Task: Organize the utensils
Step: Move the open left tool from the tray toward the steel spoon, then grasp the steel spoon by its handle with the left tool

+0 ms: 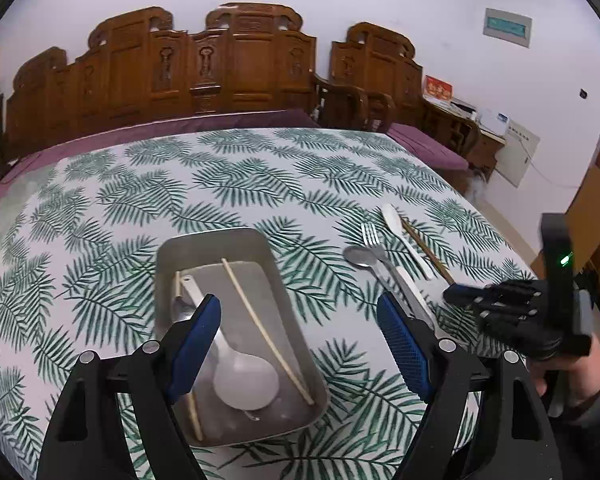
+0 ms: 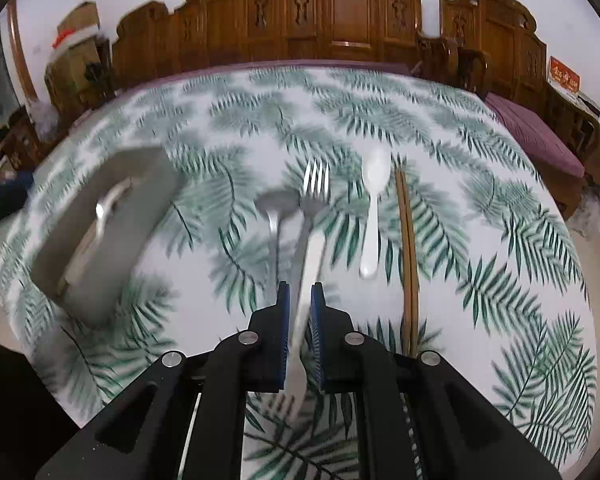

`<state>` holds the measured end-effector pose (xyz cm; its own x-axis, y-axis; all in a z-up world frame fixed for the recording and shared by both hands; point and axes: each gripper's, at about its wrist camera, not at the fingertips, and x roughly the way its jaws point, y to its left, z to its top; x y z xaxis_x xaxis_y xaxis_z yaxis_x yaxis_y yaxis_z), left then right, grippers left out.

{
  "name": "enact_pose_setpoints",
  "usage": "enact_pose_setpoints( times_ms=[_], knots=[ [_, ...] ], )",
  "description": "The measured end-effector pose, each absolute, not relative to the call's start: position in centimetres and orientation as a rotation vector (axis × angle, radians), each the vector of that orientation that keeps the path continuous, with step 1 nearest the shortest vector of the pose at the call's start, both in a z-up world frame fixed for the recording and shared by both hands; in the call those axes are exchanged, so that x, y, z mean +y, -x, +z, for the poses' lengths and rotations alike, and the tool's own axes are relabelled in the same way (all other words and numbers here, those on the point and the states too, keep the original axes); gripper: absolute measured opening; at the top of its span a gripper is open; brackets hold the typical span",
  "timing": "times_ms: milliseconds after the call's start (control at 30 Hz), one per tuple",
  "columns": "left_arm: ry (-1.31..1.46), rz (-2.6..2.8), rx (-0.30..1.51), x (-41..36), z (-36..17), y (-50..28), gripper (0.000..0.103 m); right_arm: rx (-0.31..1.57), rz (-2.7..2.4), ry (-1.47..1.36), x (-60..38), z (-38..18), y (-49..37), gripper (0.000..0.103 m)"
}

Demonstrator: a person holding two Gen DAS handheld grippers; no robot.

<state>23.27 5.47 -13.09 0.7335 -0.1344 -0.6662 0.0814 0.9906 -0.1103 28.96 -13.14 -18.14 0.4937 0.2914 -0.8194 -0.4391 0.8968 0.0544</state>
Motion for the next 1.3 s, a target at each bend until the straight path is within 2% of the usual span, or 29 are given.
enact_pose_setpoints(
  times_ms=[300, 733, 867, 1300],
  knots=[
    [0.053, -0.146, 0.753, 3.9, -13.6, -23.4, 0.077, 1.025, 0.432, 0.170, -13.4, -20.7, -28.8, 0.017],
    [0.029, -0.146, 0.752, 2.8, -13.7, -23.3, 0.077, 1.022, 0.429, 0.228, -12.2, -21.2, -28.7, 0.016],
    [0.023, -0.140, 0.751, 2.2, -13.6, -23.3, 0.077, 1.026, 0.432, 0.216, -12.9, -21.3, -29.2, 0.007],
    [-0.006, -0.121, 0.812, -1.8, -15.1, -25.7, 0.077, 0.988, 0.399, 0.132, -17.5, -20.4, -31.0, 0.007]
  ],
)
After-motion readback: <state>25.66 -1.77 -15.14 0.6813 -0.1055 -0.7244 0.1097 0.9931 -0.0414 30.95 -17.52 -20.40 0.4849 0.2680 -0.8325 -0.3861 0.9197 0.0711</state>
